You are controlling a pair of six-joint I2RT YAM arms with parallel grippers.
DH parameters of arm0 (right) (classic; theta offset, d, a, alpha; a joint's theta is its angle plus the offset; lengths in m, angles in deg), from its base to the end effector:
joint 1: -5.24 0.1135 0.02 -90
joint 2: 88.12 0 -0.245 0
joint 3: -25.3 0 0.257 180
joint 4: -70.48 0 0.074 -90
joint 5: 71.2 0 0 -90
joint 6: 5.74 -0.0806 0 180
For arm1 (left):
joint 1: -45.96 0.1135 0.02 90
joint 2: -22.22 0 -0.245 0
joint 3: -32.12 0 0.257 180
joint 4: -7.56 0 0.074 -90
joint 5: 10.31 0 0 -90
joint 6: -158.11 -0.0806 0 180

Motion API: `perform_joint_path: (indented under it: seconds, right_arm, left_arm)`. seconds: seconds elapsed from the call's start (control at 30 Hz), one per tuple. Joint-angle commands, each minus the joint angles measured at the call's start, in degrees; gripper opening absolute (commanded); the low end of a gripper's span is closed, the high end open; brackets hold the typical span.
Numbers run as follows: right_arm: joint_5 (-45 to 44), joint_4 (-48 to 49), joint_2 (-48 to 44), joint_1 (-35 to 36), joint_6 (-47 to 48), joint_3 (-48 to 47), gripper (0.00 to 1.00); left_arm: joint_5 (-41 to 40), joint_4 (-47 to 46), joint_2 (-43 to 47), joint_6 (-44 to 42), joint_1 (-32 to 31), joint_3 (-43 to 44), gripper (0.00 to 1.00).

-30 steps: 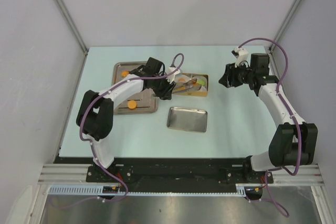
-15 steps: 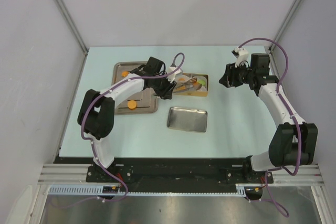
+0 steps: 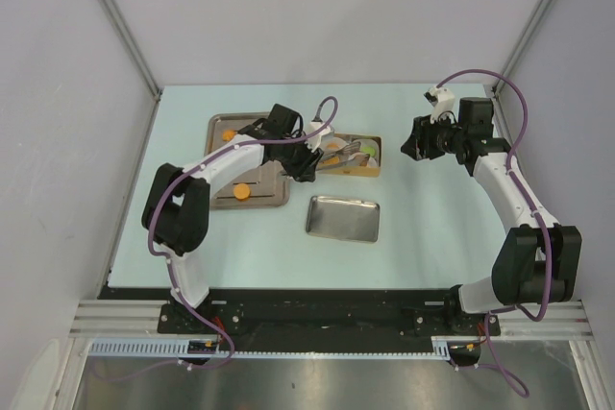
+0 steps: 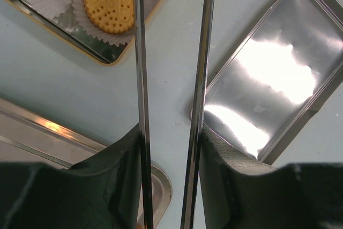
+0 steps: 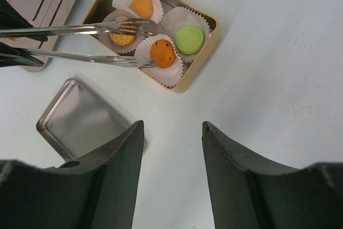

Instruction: Pack the cookies

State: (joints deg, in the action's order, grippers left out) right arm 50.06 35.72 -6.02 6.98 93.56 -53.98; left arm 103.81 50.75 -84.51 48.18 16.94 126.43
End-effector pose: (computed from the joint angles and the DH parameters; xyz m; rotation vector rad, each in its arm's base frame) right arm 0.3548 0.0526 0.2564 -0.5005 2.1073 0.5293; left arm 0.3555 -0.2349 0.1711 1.1931 2.2198 -0.5972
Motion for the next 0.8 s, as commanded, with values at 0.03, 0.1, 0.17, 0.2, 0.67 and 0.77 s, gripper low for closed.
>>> perform_joint_path:
  seconds: [0.03,0.1,0.17,0.2,0.67,0.77]
  right_arm:
    - [0.3,0.8,-0.3,-0.2,1.2,-0.2,0.52]
    - [0.3,0.8,-0.2,-0.2,1.3,-0.2,0.52]
    - [0.3,0.6,-0.1,-0.2,1.3,-0.2,0.52]
    - [0.2,0.7,-0.2,-0.2,1.3,-0.2,0.52]
    - [0.3,0.9,-0.5,-0.2,1.2,-0.2,0.52]
    - [0.5,0.8,-0.5,-0.3,1.2,-0.2,0.52]
  left_arm:
    - [0.6,-1.2,3.5,0.8,-0.4,1.1,0.45]
    - [0.5,-1.6,4.2,1.0,-0.4,0.6,0.46]
    - [0.5,-2.1,5.4,1.4,-0.5,0.2,0.46]
    - [0.3,-2.3,5.8,1.5,-0.4,0.0,0.46]
    - [-5.3,-10.3,17.5,6.0,2.5,-8.9,0.45]
    - [-5.8,-11.7,20.7,7.6,5.4,-11.1,0.45]
